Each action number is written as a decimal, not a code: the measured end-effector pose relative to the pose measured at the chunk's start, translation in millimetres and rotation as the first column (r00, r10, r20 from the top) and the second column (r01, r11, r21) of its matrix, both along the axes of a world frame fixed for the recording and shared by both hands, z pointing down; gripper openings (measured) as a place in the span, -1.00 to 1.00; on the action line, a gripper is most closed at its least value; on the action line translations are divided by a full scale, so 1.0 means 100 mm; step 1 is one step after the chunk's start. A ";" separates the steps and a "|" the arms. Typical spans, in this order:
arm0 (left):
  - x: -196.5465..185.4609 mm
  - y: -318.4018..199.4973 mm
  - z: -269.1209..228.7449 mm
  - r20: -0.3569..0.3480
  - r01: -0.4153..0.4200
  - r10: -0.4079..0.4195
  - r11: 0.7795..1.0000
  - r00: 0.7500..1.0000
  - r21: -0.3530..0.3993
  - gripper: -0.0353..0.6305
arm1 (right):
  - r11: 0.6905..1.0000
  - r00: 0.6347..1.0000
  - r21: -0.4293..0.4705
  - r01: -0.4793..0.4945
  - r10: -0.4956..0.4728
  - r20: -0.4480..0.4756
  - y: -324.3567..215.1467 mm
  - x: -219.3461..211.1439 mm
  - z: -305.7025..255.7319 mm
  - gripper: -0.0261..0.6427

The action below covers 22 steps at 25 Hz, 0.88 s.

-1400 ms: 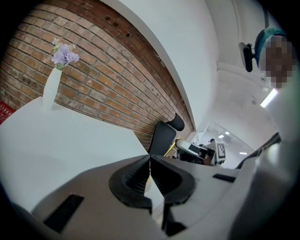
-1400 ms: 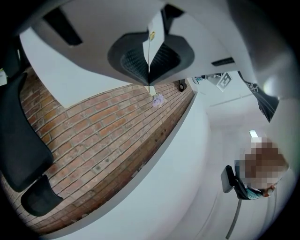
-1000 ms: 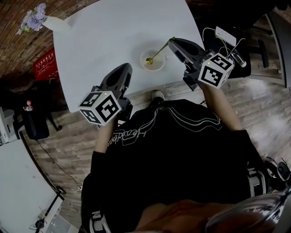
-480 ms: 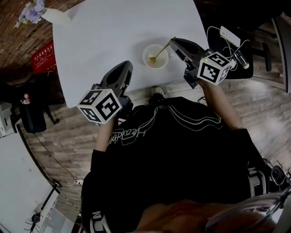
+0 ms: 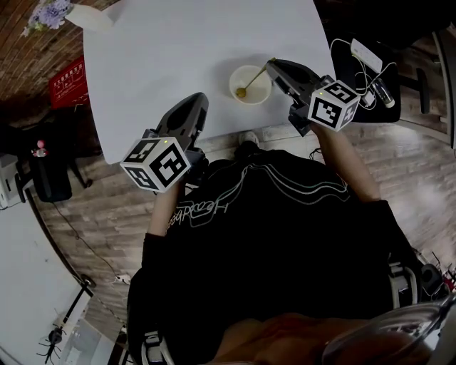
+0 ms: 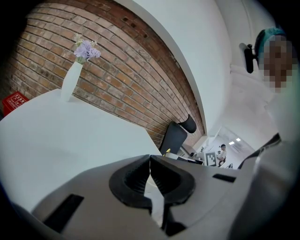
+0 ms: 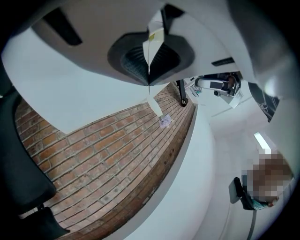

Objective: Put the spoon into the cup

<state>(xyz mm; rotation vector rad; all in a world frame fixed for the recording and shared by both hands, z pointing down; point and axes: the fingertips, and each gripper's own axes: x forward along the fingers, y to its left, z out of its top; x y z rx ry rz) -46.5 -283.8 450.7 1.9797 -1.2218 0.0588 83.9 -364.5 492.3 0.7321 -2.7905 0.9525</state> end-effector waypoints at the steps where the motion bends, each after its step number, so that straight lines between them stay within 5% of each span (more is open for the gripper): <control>1: 0.00 0.00 0.01 -0.001 -0.001 0.001 1.000 1.000 -0.001 -0.88 | 1.000 1.000 0.002 0.002 -0.002 -0.006 0.00 0.00 0.02 -0.92; 22: 0.20 -0.08 0.09 -0.013 -0.051 0.051 0.999 0.999 -0.016 -0.88 | 0.999 0.999 -0.046 -0.011 0.012 0.029 -0.04 0.06 0.15 -0.92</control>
